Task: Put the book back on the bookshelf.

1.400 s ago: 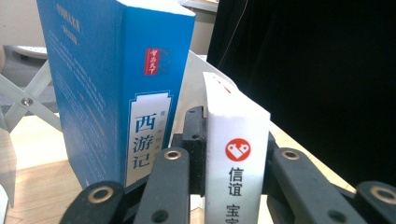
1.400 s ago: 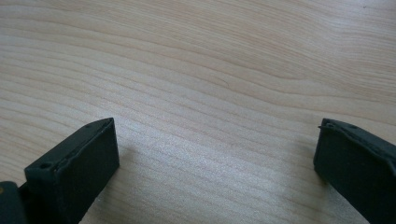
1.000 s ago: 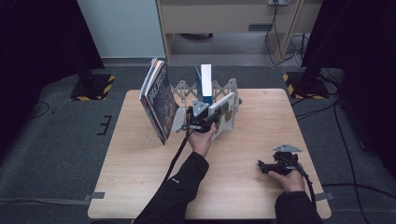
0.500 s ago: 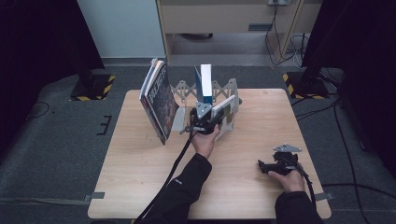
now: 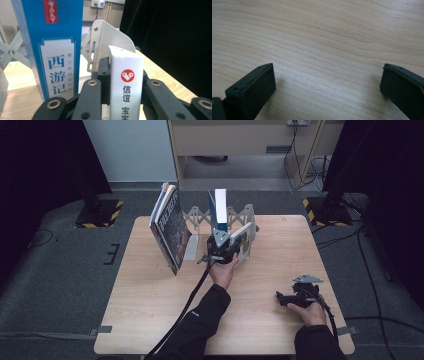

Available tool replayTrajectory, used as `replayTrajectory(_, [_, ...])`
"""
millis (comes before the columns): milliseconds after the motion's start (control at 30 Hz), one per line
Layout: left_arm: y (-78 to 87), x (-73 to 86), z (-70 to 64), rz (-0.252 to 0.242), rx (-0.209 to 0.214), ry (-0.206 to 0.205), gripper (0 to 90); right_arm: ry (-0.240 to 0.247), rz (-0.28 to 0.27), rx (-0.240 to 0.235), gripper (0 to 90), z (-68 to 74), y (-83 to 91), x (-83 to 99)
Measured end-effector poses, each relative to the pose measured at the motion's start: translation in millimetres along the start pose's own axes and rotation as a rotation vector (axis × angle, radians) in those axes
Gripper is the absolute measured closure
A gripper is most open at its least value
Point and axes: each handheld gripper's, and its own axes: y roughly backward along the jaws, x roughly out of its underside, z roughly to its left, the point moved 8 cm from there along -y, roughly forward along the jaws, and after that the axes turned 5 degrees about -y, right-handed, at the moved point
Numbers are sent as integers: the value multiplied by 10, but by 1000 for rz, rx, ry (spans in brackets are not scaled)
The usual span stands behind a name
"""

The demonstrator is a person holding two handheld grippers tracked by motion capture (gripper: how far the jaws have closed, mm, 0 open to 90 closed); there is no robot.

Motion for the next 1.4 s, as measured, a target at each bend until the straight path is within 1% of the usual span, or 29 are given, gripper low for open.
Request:
replayTrajectory(167, [-23, 56, -1, 6, -7, 4, 741, 0, 0, 0, 4, 0, 0, 0])
replayTrajectory(300, [-47, 131, -3, 20, -10, -1, 739, 1, 0, -1, 4, 4, -1, -1])
replayTrajectory(433, [-28, 170, -5, 7, -3, 5, 735, 2, -2, -1, 4, 6, -3, -2])
replayTrajectory(600, [27, 229, -43, 9, 17, -4, 723, 1, -2, -1, 4, 8, -3, -2])
replayTrajectory(667, [62, 270, -56, 20, 27, -12, 719, 3, 2, -4, 4, 13, -1, 1])
replayTrajectory(800, [134, 365, -60, 42, 42, -14, 720, 3, 2, -4, 4, 14, -1, 1])
replayTrajectory(867, [173, 424, -57, 53, 43, -17, 722, 3, 2, -4, 4, 15, -1, 1])
replayTrajectory(900, [173, 424, -57, 53, 43, -17, 723, 4, 3, -5, 4, 15, -1, 1])
replayTrajectory(933, [210, 476, -51, 63, 42, -16, 724, 3, 2, -4, 4, 15, -1, 1])
replayTrajectory(1000, [243, 518, -38, 77, 36, -14, 728, 4, 4, -6, 4, 16, 0, 2])
replayTrajectory(1233, [324, 666, -11, 130, 43, -5, 732, 4, 5, -7, 4, 24, -1, 2])
replayTrajectory(1300, [341, 689, -8, 128, 49, -2, 732, 6, 3, -9, 4, 25, -2, 1])
replayTrajectory(1400, [353, 687, -12, 147, 56, -4, 730, 6, 3, -8, 4, 26, -3, 1])
